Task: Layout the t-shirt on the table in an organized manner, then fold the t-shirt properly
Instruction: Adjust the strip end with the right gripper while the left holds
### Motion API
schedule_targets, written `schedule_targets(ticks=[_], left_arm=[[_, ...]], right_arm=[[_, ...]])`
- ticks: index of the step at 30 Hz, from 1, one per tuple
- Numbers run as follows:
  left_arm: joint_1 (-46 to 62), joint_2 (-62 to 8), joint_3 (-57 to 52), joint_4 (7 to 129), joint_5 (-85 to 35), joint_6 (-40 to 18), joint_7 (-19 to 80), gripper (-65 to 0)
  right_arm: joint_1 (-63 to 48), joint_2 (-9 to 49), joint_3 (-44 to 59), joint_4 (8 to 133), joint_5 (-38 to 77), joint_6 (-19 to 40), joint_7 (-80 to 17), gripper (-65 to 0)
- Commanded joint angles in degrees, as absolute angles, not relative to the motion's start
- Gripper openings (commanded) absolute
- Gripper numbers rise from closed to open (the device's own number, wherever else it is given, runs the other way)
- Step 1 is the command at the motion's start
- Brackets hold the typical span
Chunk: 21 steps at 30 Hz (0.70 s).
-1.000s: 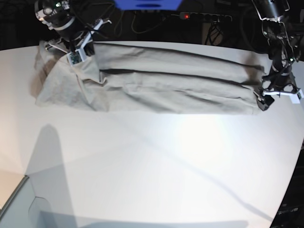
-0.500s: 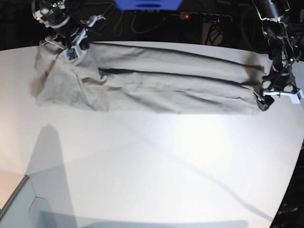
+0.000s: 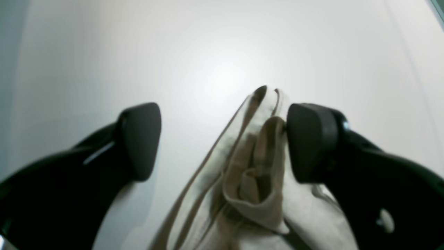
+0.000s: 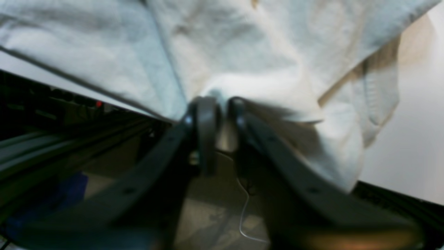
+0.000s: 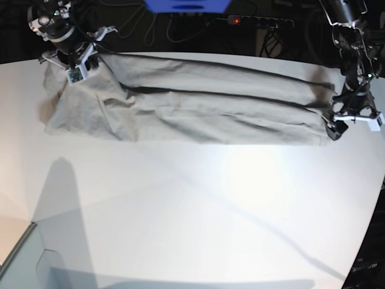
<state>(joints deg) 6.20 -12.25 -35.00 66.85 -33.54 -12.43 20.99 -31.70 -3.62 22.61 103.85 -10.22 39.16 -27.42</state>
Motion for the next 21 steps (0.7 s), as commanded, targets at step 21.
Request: schedule_targets(ticks=[21], left_arm=[[5.7, -13.1, -35.1, 67.8, -33.9, -13.1, 19.6, -10.1]], right_arm=[[-22.6, -4.8, 39.5, 104.2, -9.4, 40.0, -26.6, -38.3]])
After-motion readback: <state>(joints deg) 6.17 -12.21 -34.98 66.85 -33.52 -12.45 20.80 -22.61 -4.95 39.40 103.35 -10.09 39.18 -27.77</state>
